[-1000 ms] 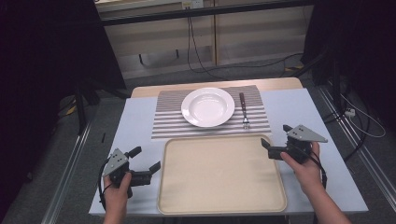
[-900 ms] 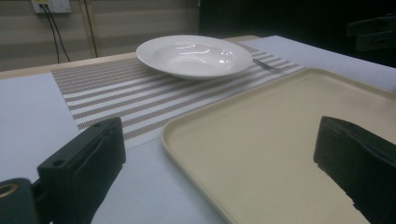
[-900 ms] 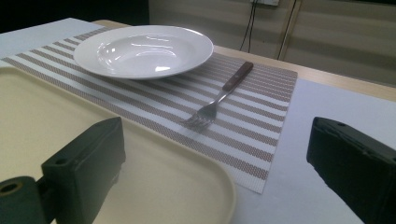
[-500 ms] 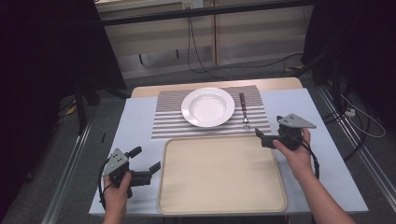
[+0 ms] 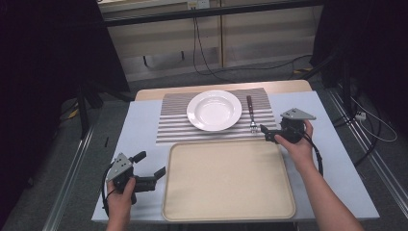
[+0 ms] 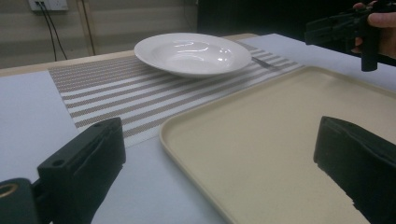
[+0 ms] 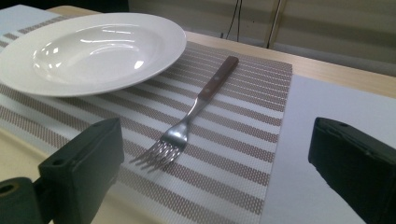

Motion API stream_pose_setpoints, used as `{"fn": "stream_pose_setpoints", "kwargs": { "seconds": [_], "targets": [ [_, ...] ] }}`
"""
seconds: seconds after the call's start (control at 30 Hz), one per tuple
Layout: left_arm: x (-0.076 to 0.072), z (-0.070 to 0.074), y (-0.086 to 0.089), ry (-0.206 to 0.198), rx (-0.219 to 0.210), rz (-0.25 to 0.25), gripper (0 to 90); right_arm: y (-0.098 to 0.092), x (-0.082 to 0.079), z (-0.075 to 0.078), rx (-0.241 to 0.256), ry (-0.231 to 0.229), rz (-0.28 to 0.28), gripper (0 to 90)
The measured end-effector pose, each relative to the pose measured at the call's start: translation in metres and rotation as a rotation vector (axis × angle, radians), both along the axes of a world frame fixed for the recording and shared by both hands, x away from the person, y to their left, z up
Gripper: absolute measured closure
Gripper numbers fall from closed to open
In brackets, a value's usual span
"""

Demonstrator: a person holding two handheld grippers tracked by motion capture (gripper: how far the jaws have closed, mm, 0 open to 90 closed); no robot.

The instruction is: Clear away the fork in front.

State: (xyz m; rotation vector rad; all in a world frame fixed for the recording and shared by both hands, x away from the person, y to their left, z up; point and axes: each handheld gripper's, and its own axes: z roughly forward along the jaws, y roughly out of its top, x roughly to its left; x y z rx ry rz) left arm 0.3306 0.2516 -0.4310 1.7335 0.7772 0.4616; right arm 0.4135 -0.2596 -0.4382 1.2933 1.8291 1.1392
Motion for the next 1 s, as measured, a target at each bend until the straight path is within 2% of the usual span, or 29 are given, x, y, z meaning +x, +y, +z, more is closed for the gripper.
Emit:
{"fn": "stream_pose_setpoints", "kwargs": {
  "seconds": [0.07, 0.3, 0.37, 0.5, 0.6, 0.73, 0.8, 0.93, 1.0],
  "targets": [
    [0.0, 0.0, 0.001, 0.0, -0.004, 0.004, 2.4, 0.001, 0.005, 0.0, 0.006, 0.011, -0.002, 2.9],
    [0.001, -0.001, 0.001, 0.008, -0.003, 0.003, 2.4, 0.005, 0.021, -0.001, -0.023, 0.05, 0.021, 4.8],
    [0.001, -0.001, 0.002, 0.005, 0.001, 0.003, 2.4, 0.006, 0.025, -0.001, -0.009, 0.065, 0.024, 5.4],
    [0.001, -0.001, 0.002, 0.007, 0.001, 0.007, 2.4, 0.007, 0.032, -0.001, -0.02, 0.078, 0.014, 4.7],
    [0.001, -0.001, 0.001, 0.01, 0.004, 0.003, 2.4, 0.01, 0.041, 0.0, -0.006, 0.1, 0.001, 4.2],
    [0.001, -0.001, 0.001, 0.009, 0.005, 0.004, 2.4, 0.012, 0.048, 0.001, -0.018, 0.109, -0.023, 8.5],
    [0.001, -0.001, 0.002, 0.008, 0.005, 0.007, 2.4, 0.012, 0.053, 0.002, -0.004, 0.121, -0.049, 10.4],
    [0.001, -0.002, 0.001, 0.013, 0.005, 0.006, 2.4, 0.01, 0.059, 0.002, -0.001, 0.13, -0.057, 17.3],
    [0.001, -0.002, 0.001, 0.011, 0.006, 0.006, 2.4, 0.01, 0.061, 0.001, -0.001, 0.134, -0.056, 23.8]
  ]
}}
